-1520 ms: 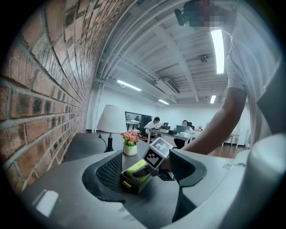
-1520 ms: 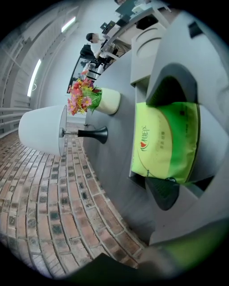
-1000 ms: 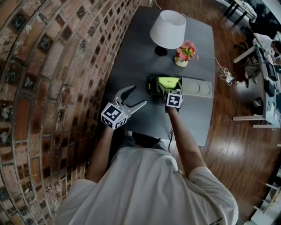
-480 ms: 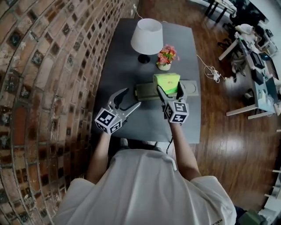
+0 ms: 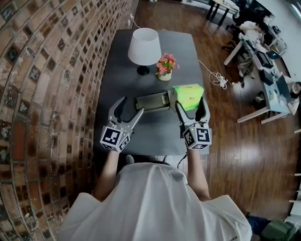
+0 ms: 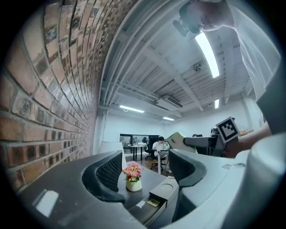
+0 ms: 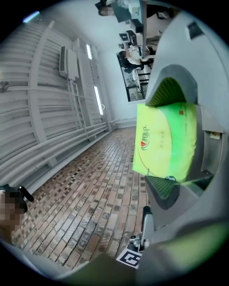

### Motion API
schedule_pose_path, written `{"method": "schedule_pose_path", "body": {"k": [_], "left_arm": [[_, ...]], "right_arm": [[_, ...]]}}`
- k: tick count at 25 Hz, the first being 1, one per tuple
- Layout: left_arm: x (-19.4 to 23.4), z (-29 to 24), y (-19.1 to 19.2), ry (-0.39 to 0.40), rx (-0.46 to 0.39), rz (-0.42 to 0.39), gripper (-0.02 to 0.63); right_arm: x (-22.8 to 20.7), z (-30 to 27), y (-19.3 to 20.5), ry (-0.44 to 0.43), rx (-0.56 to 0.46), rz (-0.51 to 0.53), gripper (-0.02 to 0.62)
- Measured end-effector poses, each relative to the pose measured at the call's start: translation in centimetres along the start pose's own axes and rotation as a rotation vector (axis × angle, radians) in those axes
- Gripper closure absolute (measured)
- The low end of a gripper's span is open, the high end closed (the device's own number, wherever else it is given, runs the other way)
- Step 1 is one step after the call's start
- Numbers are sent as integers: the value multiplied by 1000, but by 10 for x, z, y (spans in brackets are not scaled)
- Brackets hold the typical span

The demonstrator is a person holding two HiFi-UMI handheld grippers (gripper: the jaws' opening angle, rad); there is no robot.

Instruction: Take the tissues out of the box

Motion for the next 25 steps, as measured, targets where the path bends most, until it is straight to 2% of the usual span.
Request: {"method": "schedule_pose_path", "body": {"k": [4,7,11,17,25], "left_arm": [[-7,9,-12,-61,-38,-45,290],[-10,13,-16,-85,-58,-49,291],[-12,16,-15,-84,-61,-37,291],[-15,17,-17,-86,-58,-36,291],[-17,17,-18,-88,-59,-33,291]], "right_arm": [[8,21,-11,8,-32,71,103],[15,32,-13,3,-51,92,103],[21,37,-10,-10,-62,74,103],[26,38,-14,-25,-78,123,103],[27,42,-17,-30,-92,129,103]]}}
Point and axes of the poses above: the fingertips, and each gripper's own axes: z backward along the fingers, x to its left, y out of its underside, the point moved 10 cm from there along z, backward along the fingers, and after that the axes turned 11 degrees about -y, right-handed, at the moved point
